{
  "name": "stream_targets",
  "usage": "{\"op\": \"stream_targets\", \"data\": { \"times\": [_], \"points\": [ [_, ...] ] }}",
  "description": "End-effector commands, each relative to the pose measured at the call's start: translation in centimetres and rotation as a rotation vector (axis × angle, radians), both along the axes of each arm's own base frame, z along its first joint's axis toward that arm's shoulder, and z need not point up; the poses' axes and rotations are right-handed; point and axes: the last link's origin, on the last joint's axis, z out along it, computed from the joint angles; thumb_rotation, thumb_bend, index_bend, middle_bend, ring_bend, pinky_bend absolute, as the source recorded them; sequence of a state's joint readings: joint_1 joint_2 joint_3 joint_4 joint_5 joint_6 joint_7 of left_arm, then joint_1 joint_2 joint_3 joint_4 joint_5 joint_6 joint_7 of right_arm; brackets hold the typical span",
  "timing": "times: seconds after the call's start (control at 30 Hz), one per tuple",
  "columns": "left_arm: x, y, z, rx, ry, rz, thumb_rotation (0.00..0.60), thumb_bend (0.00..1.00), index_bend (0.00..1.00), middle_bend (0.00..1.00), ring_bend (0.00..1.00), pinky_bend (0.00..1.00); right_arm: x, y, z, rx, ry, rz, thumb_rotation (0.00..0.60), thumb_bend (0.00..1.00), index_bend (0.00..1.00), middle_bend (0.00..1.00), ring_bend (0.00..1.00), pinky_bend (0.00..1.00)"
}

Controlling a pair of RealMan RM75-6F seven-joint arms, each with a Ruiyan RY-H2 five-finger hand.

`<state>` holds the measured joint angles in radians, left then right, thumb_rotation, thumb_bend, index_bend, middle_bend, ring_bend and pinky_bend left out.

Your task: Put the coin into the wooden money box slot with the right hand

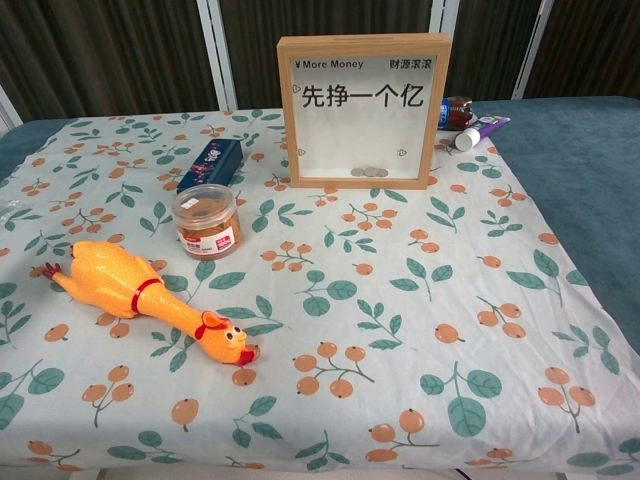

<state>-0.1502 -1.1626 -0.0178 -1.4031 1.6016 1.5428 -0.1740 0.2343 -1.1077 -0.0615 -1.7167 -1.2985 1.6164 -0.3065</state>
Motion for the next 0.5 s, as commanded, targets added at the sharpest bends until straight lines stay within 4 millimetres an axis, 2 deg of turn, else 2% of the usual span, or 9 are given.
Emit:
{"op": "stream_targets", "data": {
  "times": [0.03,0.13,0.23,0.5],
  "points": [
    [-0.3,0.0,-0.3,-0.003,0.017,0.025,0.6,0.48,0.0,0.0,0.0,0.04,-2.4,1.5,-1.3,-0.019,-0.05,-0.068,0.6,0.44,0.18,0.06,0.0,0.0],
    [-0.4,0.1,-0.4,0.002,0.027,0.028,0.6,0.48,0.0,0.0,0.0,0.04,-2.8,1.5,-1.2,-0.039,-0.106,-0.067,0.6,0.44,0.18,0.06,0.0,0.0],
    [0.1,0.2,-0.4,0.009,0.03,0.023,0.6,0.48,0.0,0.0,0.0,0.04,-2.6,1.6,-0.4,-0.058,-0.095,-0.037,0.6,0.44,0.18,0.06,0.0,0.0],
    [0.2,-0.1,-0.6,0.008,0.041,0.015,0.6,0.48,0.0,0.0,0.0,0.04,-2.4,2.3,0.1,-0.074,-0.112,-0.024,0.6,0.44,0.18,0.06,0.0,0.0]
  ]
}}
